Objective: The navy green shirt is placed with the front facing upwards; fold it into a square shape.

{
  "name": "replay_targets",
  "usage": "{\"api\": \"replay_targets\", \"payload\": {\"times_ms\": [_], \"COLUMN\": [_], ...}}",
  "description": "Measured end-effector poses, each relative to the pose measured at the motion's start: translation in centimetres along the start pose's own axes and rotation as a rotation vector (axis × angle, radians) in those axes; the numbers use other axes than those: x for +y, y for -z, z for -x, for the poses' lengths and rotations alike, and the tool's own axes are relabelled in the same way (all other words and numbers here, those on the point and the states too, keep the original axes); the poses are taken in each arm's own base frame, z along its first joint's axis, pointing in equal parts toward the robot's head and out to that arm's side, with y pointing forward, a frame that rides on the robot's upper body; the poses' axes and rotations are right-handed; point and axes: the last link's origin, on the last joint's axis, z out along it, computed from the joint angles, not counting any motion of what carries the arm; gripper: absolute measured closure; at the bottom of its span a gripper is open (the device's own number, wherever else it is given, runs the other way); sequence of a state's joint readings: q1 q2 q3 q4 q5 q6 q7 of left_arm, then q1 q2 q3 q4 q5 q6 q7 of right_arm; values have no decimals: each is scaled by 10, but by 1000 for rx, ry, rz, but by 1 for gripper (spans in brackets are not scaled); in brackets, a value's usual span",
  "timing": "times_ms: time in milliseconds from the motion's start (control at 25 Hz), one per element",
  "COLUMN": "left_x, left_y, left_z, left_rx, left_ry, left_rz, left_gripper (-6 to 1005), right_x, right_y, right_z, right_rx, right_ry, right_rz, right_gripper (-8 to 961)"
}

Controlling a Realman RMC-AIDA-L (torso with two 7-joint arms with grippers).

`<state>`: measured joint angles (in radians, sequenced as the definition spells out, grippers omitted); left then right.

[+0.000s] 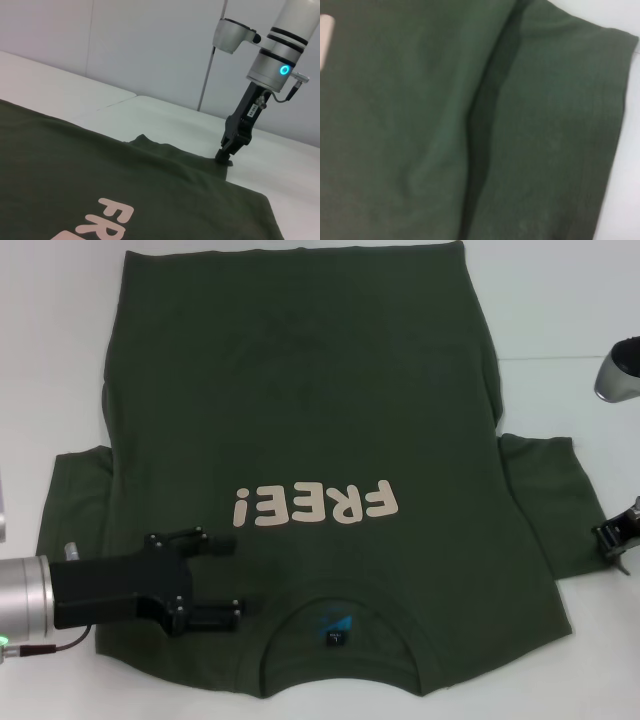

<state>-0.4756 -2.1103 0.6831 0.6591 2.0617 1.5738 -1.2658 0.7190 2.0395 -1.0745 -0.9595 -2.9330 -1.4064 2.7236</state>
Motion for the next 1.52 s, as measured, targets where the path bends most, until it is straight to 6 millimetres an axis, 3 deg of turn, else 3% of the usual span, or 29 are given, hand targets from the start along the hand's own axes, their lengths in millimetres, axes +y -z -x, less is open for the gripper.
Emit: {"api": "replay_targets", "payload": {"times_ms": [720, 1520], "left_x": [3, 5], "left_y": [0, -2], "left_z": [1, 1], "left_rx": [4, 8], "left_ry": [12, 14], "left_rz": [10, 16], "left_gripper": [113, 113], "right_x": [-48, -71], "right_y": [6, 14], "right_z": [-5, 1], "right_rx": [-89, -211], "right_ry": [-63, -90], "right_rz": [-113, -182], "right_gripper": [949, 949]}}
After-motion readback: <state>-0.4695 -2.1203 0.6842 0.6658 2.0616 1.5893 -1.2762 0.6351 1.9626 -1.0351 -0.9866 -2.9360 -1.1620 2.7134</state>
